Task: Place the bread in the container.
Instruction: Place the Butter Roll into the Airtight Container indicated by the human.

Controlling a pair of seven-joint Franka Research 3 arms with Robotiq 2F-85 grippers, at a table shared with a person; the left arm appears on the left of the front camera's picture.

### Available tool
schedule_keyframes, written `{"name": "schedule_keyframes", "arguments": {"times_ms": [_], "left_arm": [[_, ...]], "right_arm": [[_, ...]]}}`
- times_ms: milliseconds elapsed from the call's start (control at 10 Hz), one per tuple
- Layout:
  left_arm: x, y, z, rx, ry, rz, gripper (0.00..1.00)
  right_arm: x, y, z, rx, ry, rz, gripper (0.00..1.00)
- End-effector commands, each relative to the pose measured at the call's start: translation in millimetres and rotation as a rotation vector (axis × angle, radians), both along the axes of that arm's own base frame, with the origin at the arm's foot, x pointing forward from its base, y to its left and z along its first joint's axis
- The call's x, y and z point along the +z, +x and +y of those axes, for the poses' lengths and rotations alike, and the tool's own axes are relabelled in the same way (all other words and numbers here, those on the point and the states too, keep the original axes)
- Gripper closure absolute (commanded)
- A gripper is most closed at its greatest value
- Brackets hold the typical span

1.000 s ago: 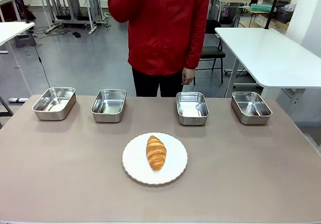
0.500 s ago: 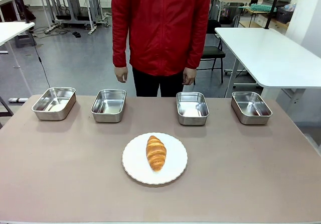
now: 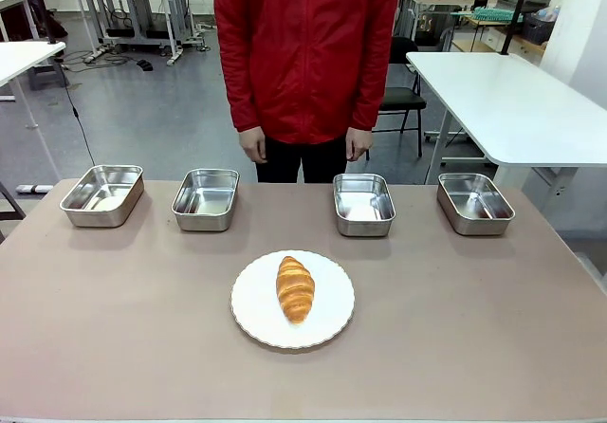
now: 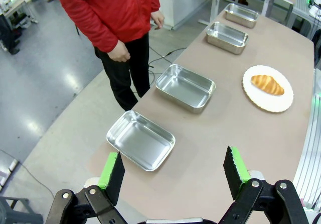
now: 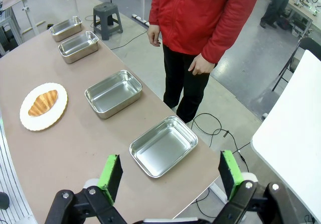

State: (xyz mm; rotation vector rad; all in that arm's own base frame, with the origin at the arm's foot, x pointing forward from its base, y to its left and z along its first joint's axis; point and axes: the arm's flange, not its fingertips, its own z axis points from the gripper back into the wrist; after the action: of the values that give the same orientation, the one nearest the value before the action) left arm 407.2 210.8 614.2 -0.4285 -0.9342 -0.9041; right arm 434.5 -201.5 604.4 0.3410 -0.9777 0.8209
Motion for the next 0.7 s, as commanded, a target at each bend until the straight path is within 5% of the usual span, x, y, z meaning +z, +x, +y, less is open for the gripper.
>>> {"name": "schedule_keyframes", "arguments": {"times_ms": [0,600], "left_arm": [[2.0,-2.6,0.9,-0.009,-0.006,-0.002,0.0],[2.0,-2.6,0.9,-0.009,-0.006,-0.002,0.0]], "right_arm": [[1.1,0.0,0.3,0.001,0.0,-0.002,0.0],[1.1,0.0,0.3,0.001,0.0,-0.002,0.0]]}}
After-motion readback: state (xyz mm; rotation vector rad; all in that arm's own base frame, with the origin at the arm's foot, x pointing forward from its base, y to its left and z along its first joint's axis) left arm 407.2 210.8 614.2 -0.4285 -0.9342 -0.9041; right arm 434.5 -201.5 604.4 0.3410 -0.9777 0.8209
